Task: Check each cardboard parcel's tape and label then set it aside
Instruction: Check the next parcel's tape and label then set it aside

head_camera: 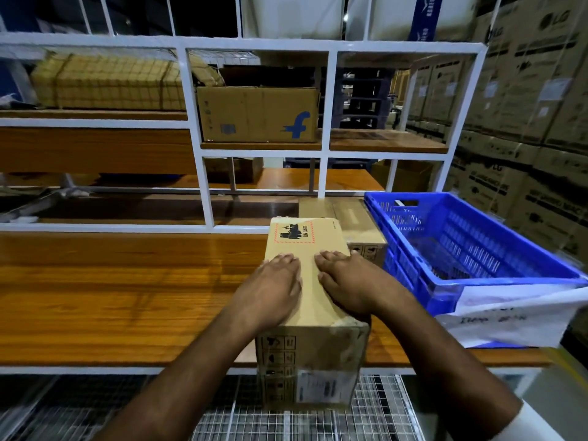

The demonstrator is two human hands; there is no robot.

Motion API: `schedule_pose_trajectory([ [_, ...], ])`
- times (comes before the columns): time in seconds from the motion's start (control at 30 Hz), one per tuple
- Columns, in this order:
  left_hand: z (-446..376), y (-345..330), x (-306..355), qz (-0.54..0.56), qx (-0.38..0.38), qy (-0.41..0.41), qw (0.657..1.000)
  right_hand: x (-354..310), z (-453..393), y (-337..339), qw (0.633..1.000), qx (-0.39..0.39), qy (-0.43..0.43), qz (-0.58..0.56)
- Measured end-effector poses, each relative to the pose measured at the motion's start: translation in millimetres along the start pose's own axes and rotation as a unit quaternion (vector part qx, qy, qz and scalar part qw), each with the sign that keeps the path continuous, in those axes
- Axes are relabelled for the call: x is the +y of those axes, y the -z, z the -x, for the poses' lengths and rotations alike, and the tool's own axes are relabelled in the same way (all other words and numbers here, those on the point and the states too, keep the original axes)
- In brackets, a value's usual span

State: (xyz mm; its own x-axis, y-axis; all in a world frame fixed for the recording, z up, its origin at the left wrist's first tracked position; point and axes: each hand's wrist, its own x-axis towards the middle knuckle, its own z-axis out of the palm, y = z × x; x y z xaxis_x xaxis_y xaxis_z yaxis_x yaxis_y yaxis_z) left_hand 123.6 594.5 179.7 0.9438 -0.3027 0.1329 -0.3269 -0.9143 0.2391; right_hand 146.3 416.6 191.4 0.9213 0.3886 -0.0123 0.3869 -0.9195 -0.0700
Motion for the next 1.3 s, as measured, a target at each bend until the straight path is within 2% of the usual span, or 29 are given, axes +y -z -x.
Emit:
schedule_pose_trajectory([
  [0.2,15,-4,-8,0.05,0.002,0.018,0.999,1,18,-12,0.999,0.016,-0.011,-0.033],
  [0.33,17,-1,-4,0.028,0.013,0.008,0.999,1,20,-10,0.999,0.025,-0.006,-0.023],
  [0.47,37,-8,11,0.013,0.012,-0.034,0.999,-17,34,-17,0.998,0.031,0.043,-0.023],
  [0.57,39,-14,16,-0.006,0.038,-0.03,0.999,-25,37,-28,0.997,0.066,0.038,-0.014],
  [0.7,42,-14,11,-0.001,0.057,-0.023,0.998,-14,38,-22,0.997,0.065,0.044,-0.025],
  [0.83,64,-21,1,0.04,0.098,0.008,0.994,-1,67,-28,0.993,0.094,0.032,-0.067],
  [1.0,62,-31,-4,0.104,0.105,0.002,0.989,-2,69,-38,0.986,0.117,0.026,-0.113],
  [1.1,55,-32,-7,0.166,0.099,0.024,0.981,1,66,-43,0.96,0.136,-0.023,-0.244],
  [1.2,52,-33,-7,0.282,0.103,0.05,0.953,-6,68,-51,0.877,0.179,-0.105,-0.434],
  [1.23,52,-33,-6,0.312,0.107,0.047,0.943,-9,69,-53,0.859,0.2,-0.117,-0.456],
  [1.3,54,-33,-3,0.338,0.109,0.038,0.934,-11,73,-50,0.853,0.239,-0.119,-0.449],
])
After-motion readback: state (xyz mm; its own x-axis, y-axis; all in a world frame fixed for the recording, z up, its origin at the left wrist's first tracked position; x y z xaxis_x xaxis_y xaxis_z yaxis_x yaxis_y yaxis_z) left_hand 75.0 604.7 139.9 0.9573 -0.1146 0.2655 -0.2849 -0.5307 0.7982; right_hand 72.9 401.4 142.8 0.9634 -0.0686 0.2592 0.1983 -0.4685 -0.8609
